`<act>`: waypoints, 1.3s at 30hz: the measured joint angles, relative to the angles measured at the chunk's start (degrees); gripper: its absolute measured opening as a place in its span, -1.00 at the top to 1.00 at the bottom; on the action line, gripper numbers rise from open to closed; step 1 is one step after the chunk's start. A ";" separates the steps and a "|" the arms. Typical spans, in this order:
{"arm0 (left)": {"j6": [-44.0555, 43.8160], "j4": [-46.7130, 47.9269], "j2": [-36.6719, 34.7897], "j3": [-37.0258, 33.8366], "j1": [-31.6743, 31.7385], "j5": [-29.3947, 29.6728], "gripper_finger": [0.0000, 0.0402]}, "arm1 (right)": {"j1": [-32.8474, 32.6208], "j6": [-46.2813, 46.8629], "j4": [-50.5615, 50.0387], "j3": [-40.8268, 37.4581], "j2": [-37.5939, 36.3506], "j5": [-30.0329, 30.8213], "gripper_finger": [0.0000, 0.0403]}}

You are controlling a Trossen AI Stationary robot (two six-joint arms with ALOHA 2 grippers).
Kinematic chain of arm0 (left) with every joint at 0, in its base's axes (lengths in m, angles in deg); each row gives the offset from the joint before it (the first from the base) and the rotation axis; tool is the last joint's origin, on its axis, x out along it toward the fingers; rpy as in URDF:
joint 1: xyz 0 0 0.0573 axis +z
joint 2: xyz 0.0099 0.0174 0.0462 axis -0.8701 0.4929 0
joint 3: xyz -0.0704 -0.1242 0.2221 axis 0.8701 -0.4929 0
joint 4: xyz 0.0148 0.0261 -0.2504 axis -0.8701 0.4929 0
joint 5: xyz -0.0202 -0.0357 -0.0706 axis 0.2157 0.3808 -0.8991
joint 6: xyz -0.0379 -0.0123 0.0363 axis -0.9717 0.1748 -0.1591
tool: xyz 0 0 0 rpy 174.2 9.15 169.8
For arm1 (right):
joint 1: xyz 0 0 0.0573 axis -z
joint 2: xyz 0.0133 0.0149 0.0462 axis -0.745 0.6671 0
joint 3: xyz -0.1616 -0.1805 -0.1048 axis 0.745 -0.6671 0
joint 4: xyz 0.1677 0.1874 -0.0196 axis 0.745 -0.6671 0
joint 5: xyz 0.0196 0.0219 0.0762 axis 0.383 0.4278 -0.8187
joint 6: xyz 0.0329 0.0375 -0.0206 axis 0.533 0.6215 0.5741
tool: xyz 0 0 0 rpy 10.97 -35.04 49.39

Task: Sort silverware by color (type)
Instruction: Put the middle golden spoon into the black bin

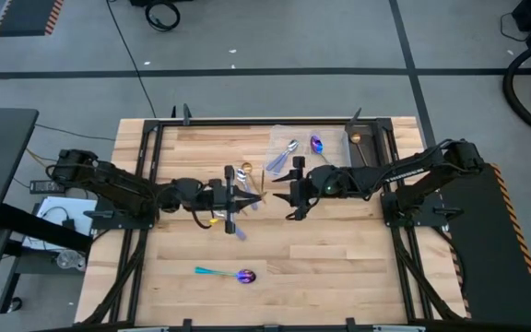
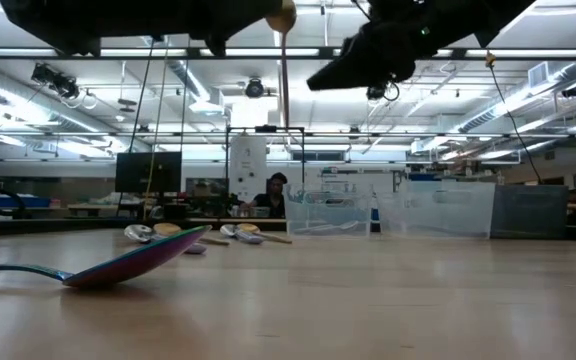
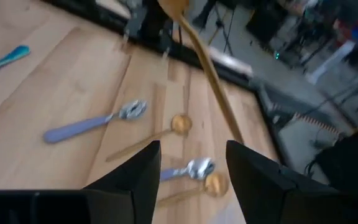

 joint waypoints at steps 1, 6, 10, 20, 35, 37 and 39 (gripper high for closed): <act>-0.30 -0.54 0.00 0.00 0.01 -0.07 0.94 | 0.00 -1.22 1.32 0.00 0.00 -0.26 0.06; -0.53 -2.87 0.02 0.00 0.01 -0.52 0.94 | 0.14 -8.19 8.10 0.00 0.00 -2.34 0.12; -0.68 -5.57 0.02 0.00 0.01 -0.63 0.94 | 1.10 -11.19 13.50 0.00 0.00 -7.53 0.18; 0.61 -11.75 0.06 0.76 0.95 -0.53 0.94 | 5.06 -13.42 16.83 0.00 0.00 -11.75 0.24; 1.88 -10.91 5.46 6.05 1.82 -0.63 0.94 | 7.69 -14.92 16.83 0.00 0.00 -6.53 0.25; 2.01 -10.83 5.46 6.05 1.87 -0.58 0.94 | 7.68 -16.43 16.81 0.00 0.00 -6.55 0.27; 2.44 -10.75 5.46 6.05 1.87 -0.56 0.94 | 7.62 -16.70 16.85 0.00 0.00 -6.57 0.30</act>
